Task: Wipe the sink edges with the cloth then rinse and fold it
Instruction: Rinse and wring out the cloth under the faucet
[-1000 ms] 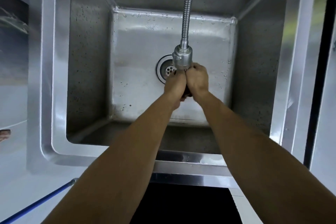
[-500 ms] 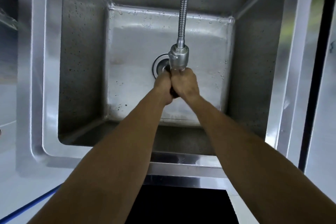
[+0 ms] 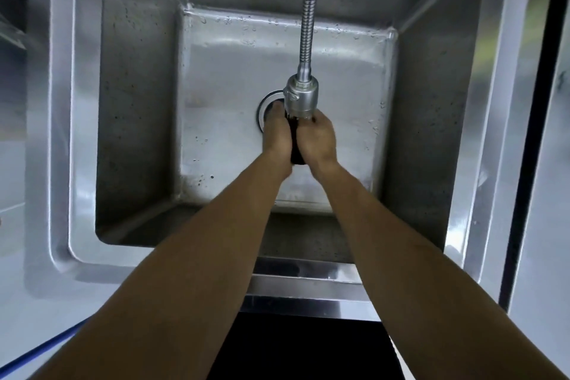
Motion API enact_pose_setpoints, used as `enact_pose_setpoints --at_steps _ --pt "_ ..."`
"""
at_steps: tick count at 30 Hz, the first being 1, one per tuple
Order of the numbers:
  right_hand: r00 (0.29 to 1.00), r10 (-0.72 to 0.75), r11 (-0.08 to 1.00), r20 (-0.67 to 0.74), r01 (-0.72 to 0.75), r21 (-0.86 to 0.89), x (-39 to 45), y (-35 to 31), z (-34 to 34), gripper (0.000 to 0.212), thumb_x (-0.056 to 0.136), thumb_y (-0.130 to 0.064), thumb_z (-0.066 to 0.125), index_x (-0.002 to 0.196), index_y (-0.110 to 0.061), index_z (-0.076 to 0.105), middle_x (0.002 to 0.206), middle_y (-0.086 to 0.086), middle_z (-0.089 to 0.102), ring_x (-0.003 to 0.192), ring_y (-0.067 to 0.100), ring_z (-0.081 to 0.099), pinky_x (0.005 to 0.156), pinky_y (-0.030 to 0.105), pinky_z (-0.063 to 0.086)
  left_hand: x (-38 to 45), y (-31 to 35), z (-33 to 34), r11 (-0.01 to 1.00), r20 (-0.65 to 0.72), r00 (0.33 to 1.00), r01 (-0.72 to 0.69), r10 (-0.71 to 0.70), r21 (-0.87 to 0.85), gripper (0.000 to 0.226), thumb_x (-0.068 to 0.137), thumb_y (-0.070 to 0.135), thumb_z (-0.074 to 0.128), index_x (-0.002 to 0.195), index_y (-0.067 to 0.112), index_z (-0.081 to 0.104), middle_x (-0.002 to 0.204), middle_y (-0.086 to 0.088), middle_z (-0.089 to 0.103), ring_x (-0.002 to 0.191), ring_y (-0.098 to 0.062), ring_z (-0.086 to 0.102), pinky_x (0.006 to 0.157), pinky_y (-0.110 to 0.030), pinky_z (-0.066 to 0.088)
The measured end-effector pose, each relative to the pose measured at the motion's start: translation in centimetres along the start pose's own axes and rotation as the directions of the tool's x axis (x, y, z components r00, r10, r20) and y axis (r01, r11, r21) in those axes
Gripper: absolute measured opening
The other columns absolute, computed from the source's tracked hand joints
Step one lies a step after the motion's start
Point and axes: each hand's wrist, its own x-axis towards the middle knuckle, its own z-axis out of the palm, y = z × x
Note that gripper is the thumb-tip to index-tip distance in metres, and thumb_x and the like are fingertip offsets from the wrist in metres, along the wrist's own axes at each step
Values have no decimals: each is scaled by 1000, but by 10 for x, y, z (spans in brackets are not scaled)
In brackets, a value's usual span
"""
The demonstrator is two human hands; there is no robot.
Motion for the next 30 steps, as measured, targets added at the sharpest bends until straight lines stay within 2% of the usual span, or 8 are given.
enact_pose_setpoints --at_steps 2,4,7,14,19,23,27,30 --pt "996 90 989 -17 -87 117 8 -5 -9 25 102 -17 47 84 -12 64 82 10 71 78 23 68 72 38 56 -8 -10 5 997 2 1000 19 -19 69 40 91 51 53 121 28 66 109 -11 76 97 -28 75 71 -39 60" --pt "991 127 974 27 -130 186 4 -6 -9 22 100 -10 48 91 -4 67 86 18 71 80 28 71 69 38 59 -16 -7 9 997 2 999 -33 33 75 16 97 36 55 106 29 65 90 -6 73 77 -23 70 57 -30 52" --pt "989 145 977 22 -146 154 -15 1 -1 25 102 -21 50 84 -14 67 76 7 69 73 21 68 58 31 51 -13 9 7 979 -56 995 -66 78 194 13 95 20 54 84 16 58 69 -3 60 56 -19 56 44 -22 42" --pt "987 58 998 -151 -55 20 16 -10 -12 35 93 -15 56 58 -14 57 61 5 62 62 23 58 61 33 48 -23 -7 15 988 -14 996 85 -84 126 28 94 38 61 86 12 67 72 -9 63 63 -23 59 57 -34 47" --pt "999 51 999 1 -51 -4 -9 -1 12 31 95 -25 59 66 -16 65 68 3 69 63 17 67 56 30 54 -6 11 -11 996 -72 994 85 -86 -15 8 86 24 67 83 16 67 73 -2 66 73 -20 65 62 -29 49" --pt "996 47 998 -80 -44 38 26 -13 -11 41 93 -2 53 54 -14 47 57 5 51 54 18 44 54 30 35 -17 8 9 987 72 989 124 -131 101 15 94 25 64 80 19 65 67 -1 65 57 -15 61 49 -23 46" --pt "1000 24 999 -12 -24 41 -6 1 18 37 100 -25 56 65 -16 64 68 5 69 65 19 68 59 33 56 3 27 -8 997 -41 996 77 -77 -6 8 85 16 70 77 16 66 73 -5 65 71 -22 62 60 -30 50" --pt "995 45 999 -89 -45 0 19 -7 1 42 94 -18 60 53 -18 52 58 4 57 56 19 52 55 30 40 -6 12 6 996 -6 997 83 -83 39 10 93 22 62 88 16 68 80 -8 67 73 -22 64 63 -32 49"
